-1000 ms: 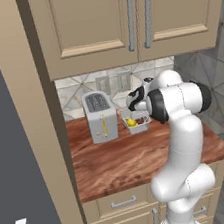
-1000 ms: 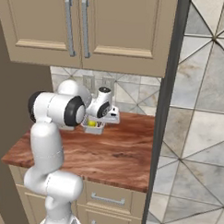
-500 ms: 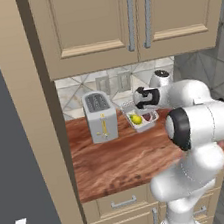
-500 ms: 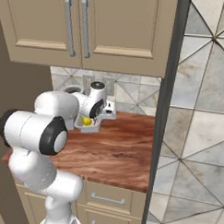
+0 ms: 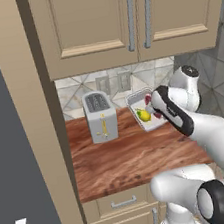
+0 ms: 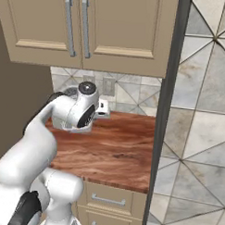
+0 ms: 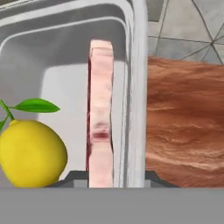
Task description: Place the tupperware on the second highest shelf of the fridge. Make space for the tupperware among the existing items by rearranging them on the shelves if needed. Close the fridge door when finished.
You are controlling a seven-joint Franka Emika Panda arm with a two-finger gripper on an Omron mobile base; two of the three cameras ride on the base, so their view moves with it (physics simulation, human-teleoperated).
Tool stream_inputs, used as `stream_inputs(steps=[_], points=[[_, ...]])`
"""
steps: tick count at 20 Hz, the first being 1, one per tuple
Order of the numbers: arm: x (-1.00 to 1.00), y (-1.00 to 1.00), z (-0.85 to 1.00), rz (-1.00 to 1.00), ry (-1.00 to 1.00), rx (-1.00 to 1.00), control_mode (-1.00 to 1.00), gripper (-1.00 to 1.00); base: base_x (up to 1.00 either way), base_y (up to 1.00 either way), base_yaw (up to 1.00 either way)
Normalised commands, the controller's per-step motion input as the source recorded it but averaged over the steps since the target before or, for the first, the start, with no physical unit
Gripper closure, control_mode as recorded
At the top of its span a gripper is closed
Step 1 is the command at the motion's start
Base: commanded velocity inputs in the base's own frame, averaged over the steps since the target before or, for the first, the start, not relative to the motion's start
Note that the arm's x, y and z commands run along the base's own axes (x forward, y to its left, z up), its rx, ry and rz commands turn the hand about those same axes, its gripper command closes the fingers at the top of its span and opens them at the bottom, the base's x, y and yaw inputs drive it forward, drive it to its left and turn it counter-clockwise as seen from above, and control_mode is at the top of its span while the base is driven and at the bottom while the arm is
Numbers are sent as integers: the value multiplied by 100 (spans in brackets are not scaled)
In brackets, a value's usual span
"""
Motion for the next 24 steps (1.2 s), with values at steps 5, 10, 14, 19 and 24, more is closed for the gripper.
stream_inputs(steps=[5, 10, 14, 19, 24], points=[[-94, 1, 93, 13, -3, 8, -100, 100, 0, 0, 0], [-83, 1, 60, 14, -1, 1, -100, 100, 0, 0, 0], [1, 11, 57, 0, 2, 0, -100, 100, 0, 0, 0], [15, 4, 28, -10, 32, -3, -100, 100, 0, 0, 0], [2, 0, 4, 0, 10, 0, 100, 100, -9, -1, 1]])
